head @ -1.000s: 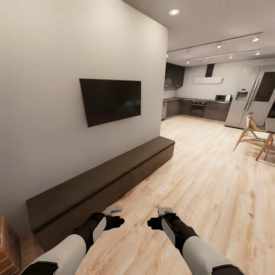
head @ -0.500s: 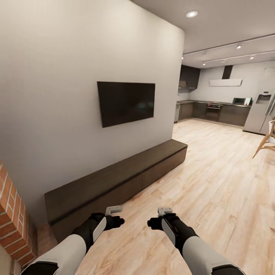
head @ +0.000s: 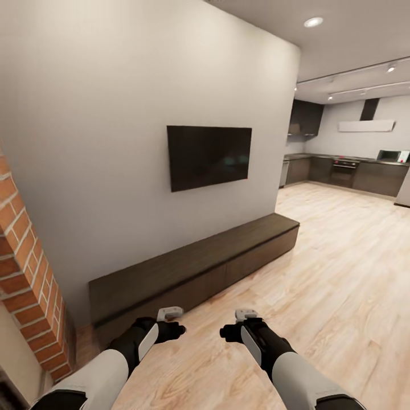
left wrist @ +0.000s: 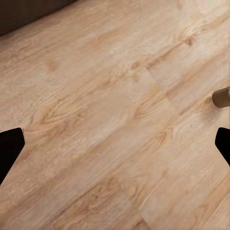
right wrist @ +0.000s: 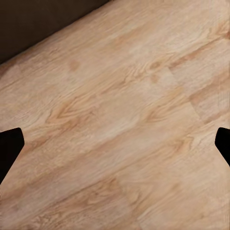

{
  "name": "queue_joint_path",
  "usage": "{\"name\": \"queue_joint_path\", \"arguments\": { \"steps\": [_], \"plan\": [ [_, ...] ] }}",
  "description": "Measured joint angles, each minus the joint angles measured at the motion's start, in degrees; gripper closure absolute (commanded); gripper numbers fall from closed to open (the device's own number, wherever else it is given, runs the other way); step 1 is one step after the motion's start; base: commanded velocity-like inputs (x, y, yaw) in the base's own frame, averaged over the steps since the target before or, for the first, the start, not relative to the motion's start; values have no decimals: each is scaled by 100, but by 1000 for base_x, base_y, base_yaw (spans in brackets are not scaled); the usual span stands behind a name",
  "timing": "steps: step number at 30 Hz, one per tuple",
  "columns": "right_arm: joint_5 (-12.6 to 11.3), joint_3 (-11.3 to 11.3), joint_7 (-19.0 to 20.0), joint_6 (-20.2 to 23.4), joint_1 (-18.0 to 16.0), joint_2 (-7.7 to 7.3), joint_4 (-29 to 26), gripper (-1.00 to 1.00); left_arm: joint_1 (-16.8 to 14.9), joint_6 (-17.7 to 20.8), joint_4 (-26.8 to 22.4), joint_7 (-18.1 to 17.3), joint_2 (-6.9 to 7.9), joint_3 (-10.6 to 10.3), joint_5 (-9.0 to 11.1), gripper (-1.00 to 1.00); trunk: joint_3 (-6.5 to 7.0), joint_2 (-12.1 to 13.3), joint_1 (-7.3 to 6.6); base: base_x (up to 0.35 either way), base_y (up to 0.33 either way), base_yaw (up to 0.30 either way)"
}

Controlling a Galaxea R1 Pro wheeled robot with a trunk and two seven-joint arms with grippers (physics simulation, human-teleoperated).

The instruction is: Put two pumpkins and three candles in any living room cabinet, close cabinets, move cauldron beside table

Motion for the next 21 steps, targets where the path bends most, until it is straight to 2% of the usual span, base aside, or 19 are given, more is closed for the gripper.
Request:
{"name": "queue_joint_path", "arguments": {
  "steps": [5, 9, 15, 21],
  "plan": [
    [0, -1, 2, 0, 3, 0, 0, -100, 0, -3, 0, 0, 0, 0, 0, -100, 30, 0, 0, 12, -4, 189],
    [0, 3, 2, 1, 2, 0, -6, -100, 0, -7, 1, 1, 1, 0, 0, -100, 39, -1, 0, 57, -1, 59],
    [0, 4, 2, 1, 2, 0, -9, -100, 0, -13, 1, -3, 3, 0, 0, -100, 43, -1, -1, 159, 0, 38],
    [0, 5, 2, 1, 3, 0, -3, -100, 0, -16, 1, -3, 2, 0, 0, -100, 56, -1, -1, 179, -46, 209]
  ]
}}
